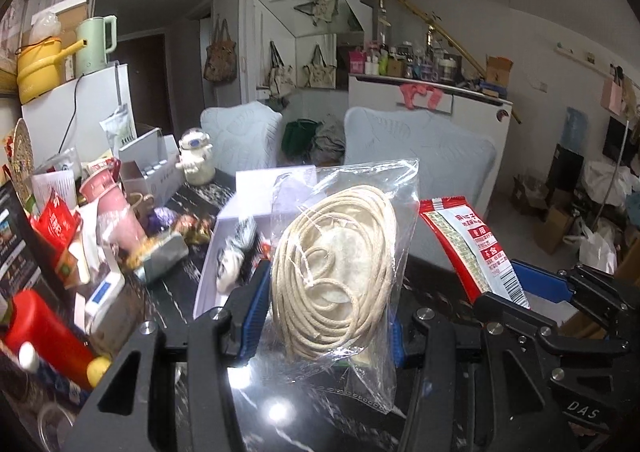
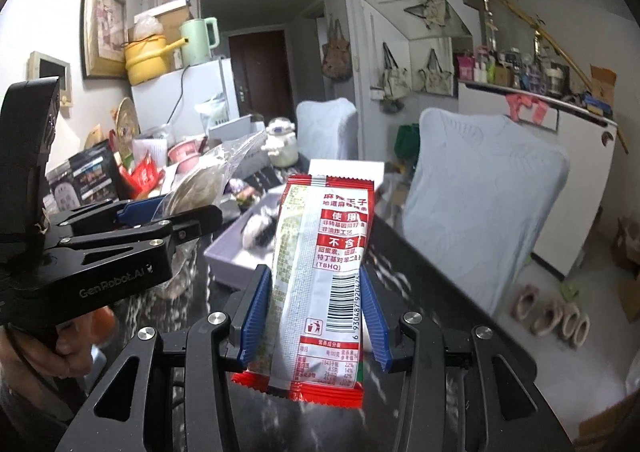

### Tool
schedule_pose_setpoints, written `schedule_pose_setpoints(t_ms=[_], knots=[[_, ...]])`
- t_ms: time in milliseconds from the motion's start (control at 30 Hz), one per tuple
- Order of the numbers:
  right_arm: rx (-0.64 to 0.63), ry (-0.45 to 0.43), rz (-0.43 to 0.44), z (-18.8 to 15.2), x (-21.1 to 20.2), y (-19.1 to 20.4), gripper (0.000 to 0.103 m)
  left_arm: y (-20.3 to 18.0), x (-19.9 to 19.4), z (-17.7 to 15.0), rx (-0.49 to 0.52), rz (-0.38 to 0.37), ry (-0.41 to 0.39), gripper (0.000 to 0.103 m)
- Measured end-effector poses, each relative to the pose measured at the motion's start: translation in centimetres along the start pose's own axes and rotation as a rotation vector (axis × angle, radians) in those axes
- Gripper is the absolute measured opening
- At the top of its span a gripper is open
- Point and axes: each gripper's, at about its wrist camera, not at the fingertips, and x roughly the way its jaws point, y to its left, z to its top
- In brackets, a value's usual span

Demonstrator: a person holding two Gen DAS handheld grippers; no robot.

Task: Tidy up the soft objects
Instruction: 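Carry the hair-tie bag with the left tool while the right tool carries the red-white packet to the box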

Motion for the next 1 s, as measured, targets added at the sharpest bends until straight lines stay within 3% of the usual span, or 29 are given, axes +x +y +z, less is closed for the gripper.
schedule_pose_setpoints(t_ms=[467, 1000], knots=[[-0.049, -0.037, 0.019, 5.3, 6.5, -0.4, 0.044, 3.1, 5.9, 4.5, -0.01, 0.062, -0.052, 0.048], [-0.042, 0.003, 0.03, 7.0, 15.0, -0.5, 0.044, 6.1, 13.9, 4.8, -0.029, 0.12, 0.011, 0.048]])
